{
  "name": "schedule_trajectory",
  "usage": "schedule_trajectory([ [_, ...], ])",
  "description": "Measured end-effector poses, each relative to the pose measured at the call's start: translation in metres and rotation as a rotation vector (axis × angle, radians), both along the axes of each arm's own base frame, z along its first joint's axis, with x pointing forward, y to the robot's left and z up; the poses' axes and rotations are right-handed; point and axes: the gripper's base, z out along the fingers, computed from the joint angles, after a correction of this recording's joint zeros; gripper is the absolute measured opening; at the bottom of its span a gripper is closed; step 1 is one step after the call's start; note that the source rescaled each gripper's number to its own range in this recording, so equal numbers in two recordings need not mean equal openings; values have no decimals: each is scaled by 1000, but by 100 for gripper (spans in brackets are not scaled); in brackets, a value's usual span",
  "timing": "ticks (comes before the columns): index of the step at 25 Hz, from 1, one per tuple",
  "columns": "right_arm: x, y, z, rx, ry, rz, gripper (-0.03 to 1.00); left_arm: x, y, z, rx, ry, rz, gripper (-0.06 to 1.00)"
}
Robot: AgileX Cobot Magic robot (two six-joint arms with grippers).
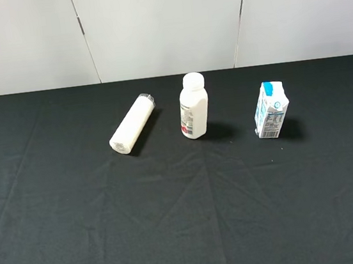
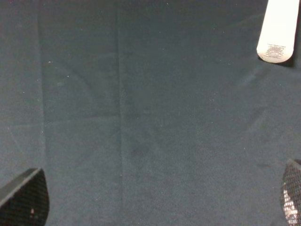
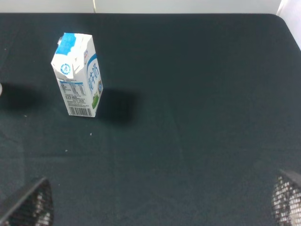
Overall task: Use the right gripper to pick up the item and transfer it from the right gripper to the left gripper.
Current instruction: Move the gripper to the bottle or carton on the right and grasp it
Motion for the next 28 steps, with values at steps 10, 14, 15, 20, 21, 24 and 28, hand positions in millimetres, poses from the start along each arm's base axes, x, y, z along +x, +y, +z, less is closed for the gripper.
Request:
schedule_trajectory([
  [10, 0, 0, 0, 0, 0, 0, 100, 0, 0, 0, 0, 0, 0, 97],
  [14, 0, 0, 0, 0, 0, 0, 100, 0, 0, 0, 0, 0, 0, 97],
  [15, 0, 0, 0, 0, 0, 0, 100, 0, 0, 0, 0, 0, 0, 97],
  [20, 0, 0, 0, 0, 0, 0, 100, 0, 0, 0, 0, 0, 0, 97],
  [21, 0, 0, 0, 0, 0, 0, 100, 0, 0, 0, 0, 0, 0, 97],
  [24, 0, 0, 0, 0, 0, 0, 100, 0, 0, 0, 0, 0, 0, 97],
  [28, 0, 1, 0, 8, -1, 5, 100, 0, 0, 0, 0, 0, 0, 97],
])
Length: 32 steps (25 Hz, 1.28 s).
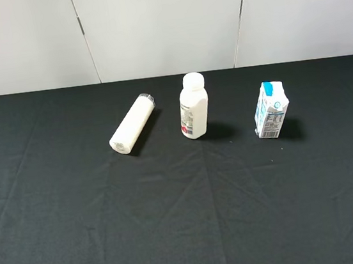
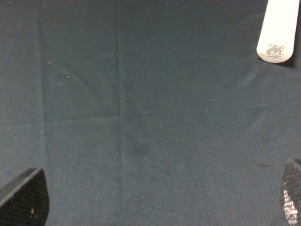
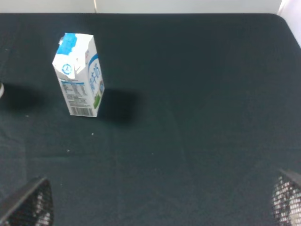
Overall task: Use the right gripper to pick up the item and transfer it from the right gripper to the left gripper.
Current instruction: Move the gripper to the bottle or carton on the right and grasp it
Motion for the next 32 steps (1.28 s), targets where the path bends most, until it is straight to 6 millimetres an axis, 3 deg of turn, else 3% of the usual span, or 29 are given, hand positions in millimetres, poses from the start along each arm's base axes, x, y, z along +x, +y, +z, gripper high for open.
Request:
schedule_trajectory([
  [4, 0, 1, 16, 9, 29, 6, 100, 0, 0, 0, 0, 0, 0, 97],
  [12, 27, 2, 62, 8, 96, 6, 100, 0, 0, 0, -1, 0, -1, 97],
  [23, 96, 4, 126, -64, 179, 47, 100, 0, 0, 0, -1, 0, -1, 97],
  [24, 110, 5, 134, -79, 192, 57, 100, 0, 0, 0, -1, 0, -1, 97],
  [32, 170, 31, 131, -109, 323, 207, 100, 0, 0, 0, -1, 0, -1, 97],
])
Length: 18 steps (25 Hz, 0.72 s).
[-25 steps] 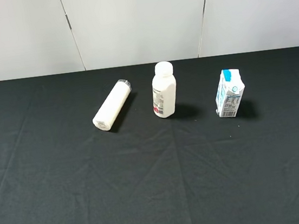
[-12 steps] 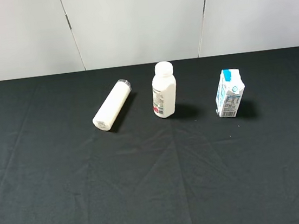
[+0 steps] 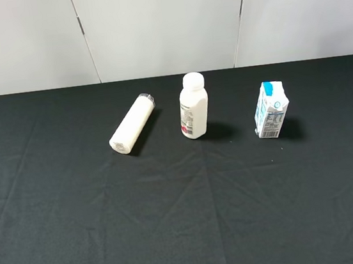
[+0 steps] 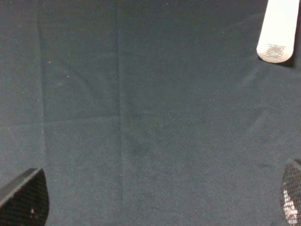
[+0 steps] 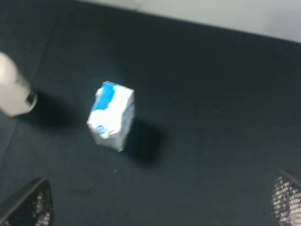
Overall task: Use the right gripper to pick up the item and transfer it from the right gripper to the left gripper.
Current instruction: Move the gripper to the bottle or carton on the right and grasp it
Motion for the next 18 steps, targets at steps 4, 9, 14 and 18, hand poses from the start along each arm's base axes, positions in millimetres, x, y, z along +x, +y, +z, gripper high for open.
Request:
schedule_trajectory([
  [4, 29, 17, -19, -13, 107, 50, 100, 0, 0, 0, 0, 0, 0, 97],
  [9, 60, 28, -46, -20, 235, 39, 100, 0, 0, 0, 0, 0, 0, 97],
  [14, 84, 34, -69, -12, 341, -8, 100, 0, 0, 0, 0, 0, 0, 97],
  [18, 99, 38, -76, -18, 391, -20, 100, 0, 0, 0, 0, 0, 0, 97],
])
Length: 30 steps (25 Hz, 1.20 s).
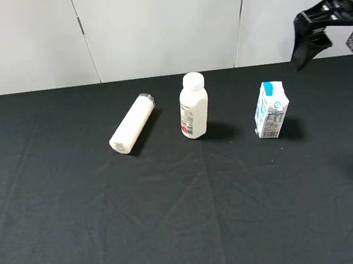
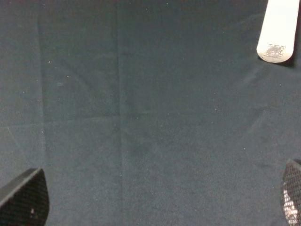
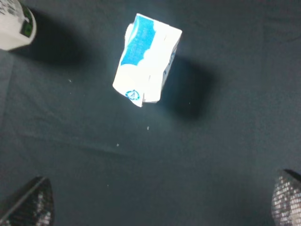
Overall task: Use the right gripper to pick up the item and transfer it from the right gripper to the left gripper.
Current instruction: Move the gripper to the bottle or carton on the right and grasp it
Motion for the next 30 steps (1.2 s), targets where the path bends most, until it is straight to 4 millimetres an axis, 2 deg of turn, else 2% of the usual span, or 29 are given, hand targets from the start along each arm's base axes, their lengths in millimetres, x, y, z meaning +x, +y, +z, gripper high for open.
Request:
schedule_trajectory([
  [5, 31, 8, -13, -3, 69, -35, 100, 0, 0, 0, 0, 0, 0, 97],
  [12, 59, 17, -31, 9, 139, -51, 100, 0, 0, 0, 0, 0, 0, 97],
  [15, 67, 19, -41, 5, 159, -52, 100, 0, 0, 0, 1, 0, 0, 97],
  [30, 101, 29, -112, -8, 264, -77, 100, 0, 0, 0, 1, 0, 0, 97],
])
